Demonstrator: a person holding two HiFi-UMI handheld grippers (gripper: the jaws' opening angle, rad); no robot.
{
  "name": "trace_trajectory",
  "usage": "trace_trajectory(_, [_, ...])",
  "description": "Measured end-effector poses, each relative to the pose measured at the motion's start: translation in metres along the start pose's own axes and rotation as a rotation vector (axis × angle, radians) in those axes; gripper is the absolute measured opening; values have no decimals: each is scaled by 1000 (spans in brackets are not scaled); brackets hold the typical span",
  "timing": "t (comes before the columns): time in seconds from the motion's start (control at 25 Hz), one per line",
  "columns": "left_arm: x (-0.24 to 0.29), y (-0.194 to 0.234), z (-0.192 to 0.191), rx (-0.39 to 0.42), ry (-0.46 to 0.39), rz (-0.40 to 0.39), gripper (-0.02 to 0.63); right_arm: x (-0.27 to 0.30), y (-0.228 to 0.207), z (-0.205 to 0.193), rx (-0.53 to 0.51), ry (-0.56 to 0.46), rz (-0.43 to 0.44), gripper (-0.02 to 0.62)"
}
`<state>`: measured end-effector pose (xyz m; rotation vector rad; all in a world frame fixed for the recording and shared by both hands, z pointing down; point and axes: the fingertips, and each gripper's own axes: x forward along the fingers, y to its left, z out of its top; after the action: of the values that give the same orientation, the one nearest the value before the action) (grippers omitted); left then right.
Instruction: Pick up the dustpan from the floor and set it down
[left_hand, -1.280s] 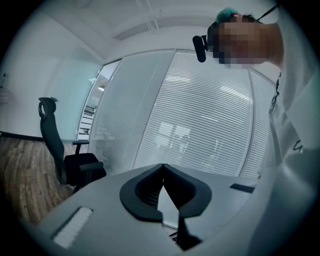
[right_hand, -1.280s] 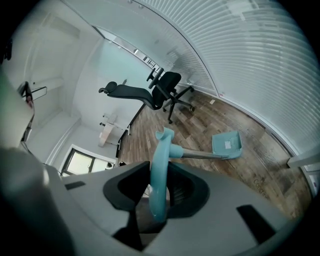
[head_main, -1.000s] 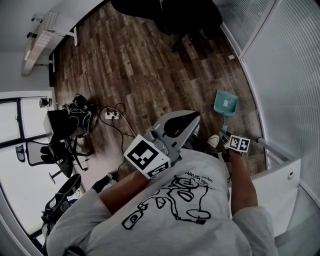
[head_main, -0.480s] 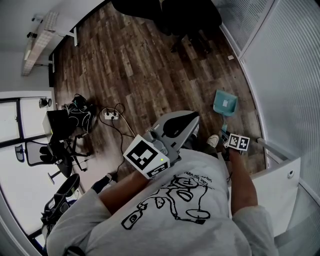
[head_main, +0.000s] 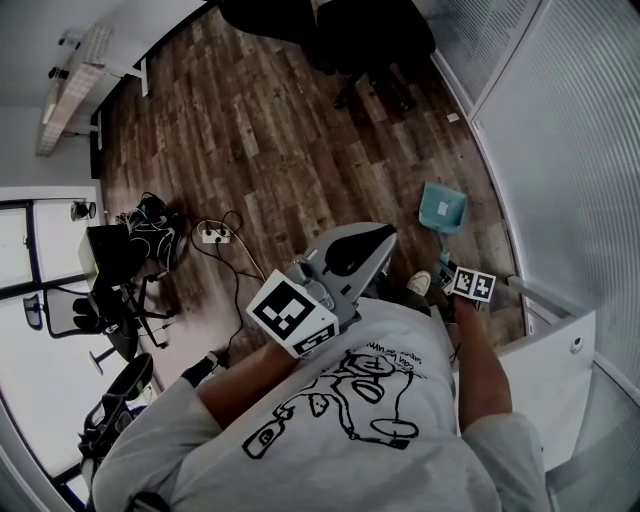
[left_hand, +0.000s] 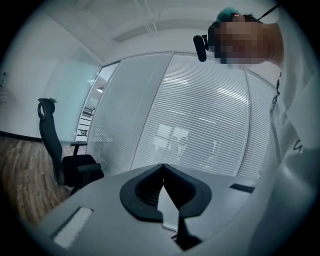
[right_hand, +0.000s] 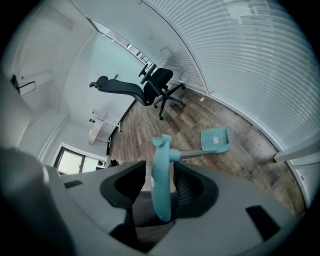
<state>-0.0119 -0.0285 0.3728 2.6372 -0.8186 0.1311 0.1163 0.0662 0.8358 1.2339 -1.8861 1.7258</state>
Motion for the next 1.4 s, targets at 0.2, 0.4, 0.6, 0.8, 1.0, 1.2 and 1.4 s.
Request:
trace_trajectory(0.2, [4,-3,1,-1,-10,-25,2,-9,-5,3,-6,-16,-25,164])
trace_trajectory(0.4, [10,-3,1,0,-17,-48,2,-22,-2,15,-44,-55,-48,164])
trace_trajectory(0.6, [17,-2,8,-1,-29,-68,2,-46,15,43,-139,-131,-69,164])
trace_trajectory(0.8, [22,-2,12,2,-43,-79,2,-76,35,73,-239,-204,-96,135])
trace_trajectory(1.0, [27,3,17,3,-56,-83,2,-114,64,111,-298,-326,-104,121])
trace_trajectory(1.2, [31,4,20,7,-66,-89,2,-155,100,142,-387,-435,-129,103])
trace_trajectory(1.4, [37,4,25,10,-74,-91,2,-200,149,171,-474,-537,-125,89])
